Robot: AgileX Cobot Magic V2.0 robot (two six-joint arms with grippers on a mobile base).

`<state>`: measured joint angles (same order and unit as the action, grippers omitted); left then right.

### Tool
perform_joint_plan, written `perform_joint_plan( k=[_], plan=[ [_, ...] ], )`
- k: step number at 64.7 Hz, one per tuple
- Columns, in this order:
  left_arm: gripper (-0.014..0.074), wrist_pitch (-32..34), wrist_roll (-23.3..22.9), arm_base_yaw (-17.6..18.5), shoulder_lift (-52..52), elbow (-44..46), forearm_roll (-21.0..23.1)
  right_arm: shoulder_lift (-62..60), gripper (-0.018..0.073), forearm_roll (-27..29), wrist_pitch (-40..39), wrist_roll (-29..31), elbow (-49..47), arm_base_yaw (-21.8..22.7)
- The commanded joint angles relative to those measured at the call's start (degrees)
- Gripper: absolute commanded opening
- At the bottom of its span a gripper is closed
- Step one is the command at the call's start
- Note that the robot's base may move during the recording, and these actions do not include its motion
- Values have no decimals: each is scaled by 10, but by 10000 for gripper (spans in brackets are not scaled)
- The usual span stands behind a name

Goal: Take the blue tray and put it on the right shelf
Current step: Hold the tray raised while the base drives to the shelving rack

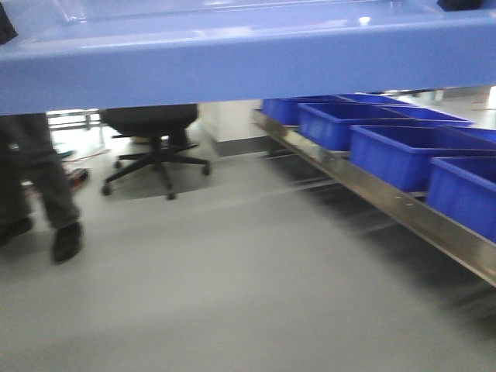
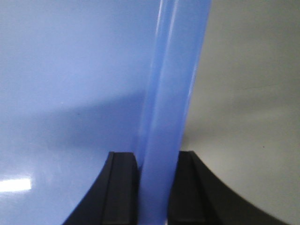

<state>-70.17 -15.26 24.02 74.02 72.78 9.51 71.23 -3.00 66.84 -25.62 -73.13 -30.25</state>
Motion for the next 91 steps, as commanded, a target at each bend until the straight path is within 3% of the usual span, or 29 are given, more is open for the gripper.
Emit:
perform_joint_plan(
  k=[1,91],
  plan=[
    [-48,-61,4,2,-13,18,-24,-18,57,-33,-10,13,-16,5],
    [-48,-61,4,2,-13,18,-24,-18,57,-32,-9,13,-16,5]
  ],
)
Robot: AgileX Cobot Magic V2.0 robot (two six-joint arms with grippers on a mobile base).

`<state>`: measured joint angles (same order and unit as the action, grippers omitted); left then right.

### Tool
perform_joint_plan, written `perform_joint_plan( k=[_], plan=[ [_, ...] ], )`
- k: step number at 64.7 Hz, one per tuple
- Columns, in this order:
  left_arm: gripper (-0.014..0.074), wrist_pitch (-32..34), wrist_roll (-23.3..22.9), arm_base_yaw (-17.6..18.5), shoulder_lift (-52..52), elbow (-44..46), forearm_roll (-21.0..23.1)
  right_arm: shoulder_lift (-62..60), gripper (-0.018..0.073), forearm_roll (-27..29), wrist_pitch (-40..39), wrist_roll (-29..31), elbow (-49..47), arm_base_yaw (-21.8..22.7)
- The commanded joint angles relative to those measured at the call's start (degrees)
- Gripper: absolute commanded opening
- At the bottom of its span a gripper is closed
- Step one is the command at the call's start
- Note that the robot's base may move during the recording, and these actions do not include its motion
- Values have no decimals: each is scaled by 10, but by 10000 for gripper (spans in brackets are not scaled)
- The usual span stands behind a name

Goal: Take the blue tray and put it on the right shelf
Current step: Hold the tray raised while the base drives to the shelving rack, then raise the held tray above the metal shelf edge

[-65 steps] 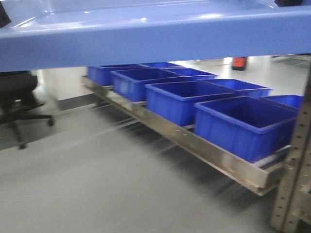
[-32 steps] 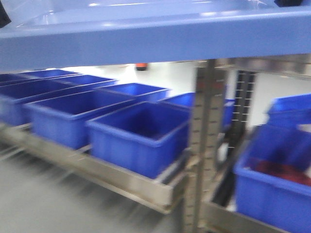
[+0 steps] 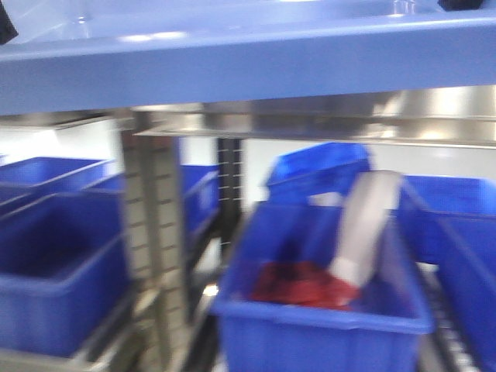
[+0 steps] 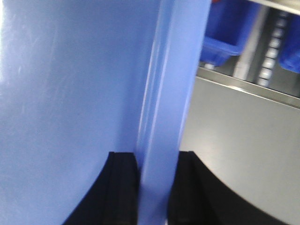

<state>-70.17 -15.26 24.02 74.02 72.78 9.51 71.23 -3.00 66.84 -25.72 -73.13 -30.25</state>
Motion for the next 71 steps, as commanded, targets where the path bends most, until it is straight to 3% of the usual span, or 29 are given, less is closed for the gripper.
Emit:
perform_joint_plan(
  k=[1,71],
  plan=[
    [-48,-61,4,2,-13,18,-24,-18,57,-32,-9,14,-16,5],
    [-48,-61,4,2,-13,18,-24,-18,57,-32,-8,14,-16,5]
  ],
)
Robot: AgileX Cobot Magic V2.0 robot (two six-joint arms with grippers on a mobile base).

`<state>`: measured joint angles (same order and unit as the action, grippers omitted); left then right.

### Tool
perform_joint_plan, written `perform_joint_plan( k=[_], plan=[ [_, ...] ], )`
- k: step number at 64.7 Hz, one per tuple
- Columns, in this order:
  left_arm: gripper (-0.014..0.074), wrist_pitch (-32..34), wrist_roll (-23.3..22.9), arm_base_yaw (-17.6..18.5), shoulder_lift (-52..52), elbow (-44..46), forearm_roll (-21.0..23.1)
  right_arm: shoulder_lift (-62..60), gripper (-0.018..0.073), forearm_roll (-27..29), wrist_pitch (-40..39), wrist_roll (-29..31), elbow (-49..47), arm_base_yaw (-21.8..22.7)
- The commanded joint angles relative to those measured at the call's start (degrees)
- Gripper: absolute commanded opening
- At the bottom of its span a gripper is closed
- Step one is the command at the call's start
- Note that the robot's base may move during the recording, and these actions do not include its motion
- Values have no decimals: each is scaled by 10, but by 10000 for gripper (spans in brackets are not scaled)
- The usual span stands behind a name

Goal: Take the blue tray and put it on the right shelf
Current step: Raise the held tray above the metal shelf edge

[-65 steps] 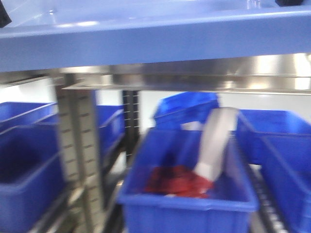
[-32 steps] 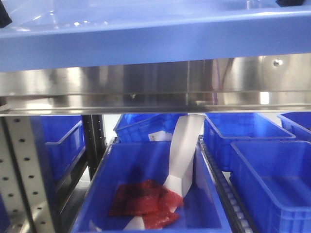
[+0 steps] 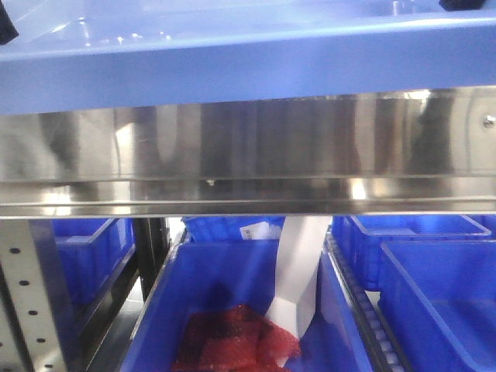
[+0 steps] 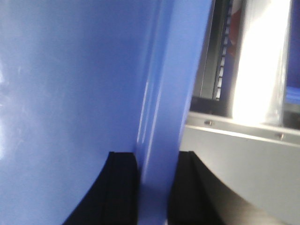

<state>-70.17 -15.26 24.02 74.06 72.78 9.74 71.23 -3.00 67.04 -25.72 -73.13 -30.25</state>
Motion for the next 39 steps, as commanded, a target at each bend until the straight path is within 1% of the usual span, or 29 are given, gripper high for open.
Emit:
perform_joint_plan(
  k=[1,39],
  plan=[
    [-48,-61,4,2,-13,18,-26,-18,57,-32,-10,14,-16,5],
    [-48,-61,4,2,-13,18,-26,-18,57,-32,-10,14,-16,5]
  ],
)
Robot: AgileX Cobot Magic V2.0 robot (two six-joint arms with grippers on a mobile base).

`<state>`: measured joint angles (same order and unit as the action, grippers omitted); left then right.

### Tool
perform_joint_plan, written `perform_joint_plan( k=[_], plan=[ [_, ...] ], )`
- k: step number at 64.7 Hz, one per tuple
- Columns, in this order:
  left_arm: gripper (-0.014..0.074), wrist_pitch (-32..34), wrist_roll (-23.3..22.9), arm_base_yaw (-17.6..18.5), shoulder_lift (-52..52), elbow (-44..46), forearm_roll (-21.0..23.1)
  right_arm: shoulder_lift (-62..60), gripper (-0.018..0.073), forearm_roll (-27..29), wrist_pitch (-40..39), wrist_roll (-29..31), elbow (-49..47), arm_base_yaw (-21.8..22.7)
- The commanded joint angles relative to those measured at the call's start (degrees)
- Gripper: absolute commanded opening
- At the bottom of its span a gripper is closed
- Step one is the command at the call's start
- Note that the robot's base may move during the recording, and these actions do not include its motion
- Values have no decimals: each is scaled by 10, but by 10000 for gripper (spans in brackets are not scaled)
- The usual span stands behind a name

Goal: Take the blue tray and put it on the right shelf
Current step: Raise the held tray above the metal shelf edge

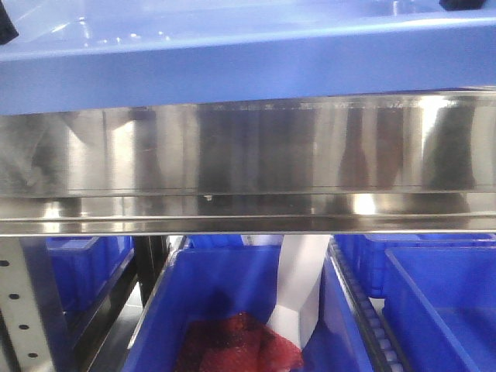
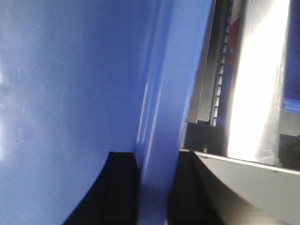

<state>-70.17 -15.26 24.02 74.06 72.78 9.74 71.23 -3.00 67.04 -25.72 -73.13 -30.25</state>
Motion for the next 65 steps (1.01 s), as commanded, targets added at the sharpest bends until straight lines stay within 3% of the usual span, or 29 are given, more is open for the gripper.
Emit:
perform_joint_plan(
  k=[1,35,46,57,65],
  plan=[
    [-48,-61,4,2,-13,18,-26,-18,57,-32,-10,14,-16,5],
    [-48,-61,4,2,-13,18,-26,-18,57,-32,-19,14,-16,5],
    [-48,-28,9,2,-10,24,-26,-18,57,-36,-40,16,-16,5],
    [-48,-1,51,-10,13,86,-26,-10,57,-37,-68,42,-48,8],
    [-48,5,53,-24,56,174,-26,17,57,-37,-85,44,-99,33]
  ],
)
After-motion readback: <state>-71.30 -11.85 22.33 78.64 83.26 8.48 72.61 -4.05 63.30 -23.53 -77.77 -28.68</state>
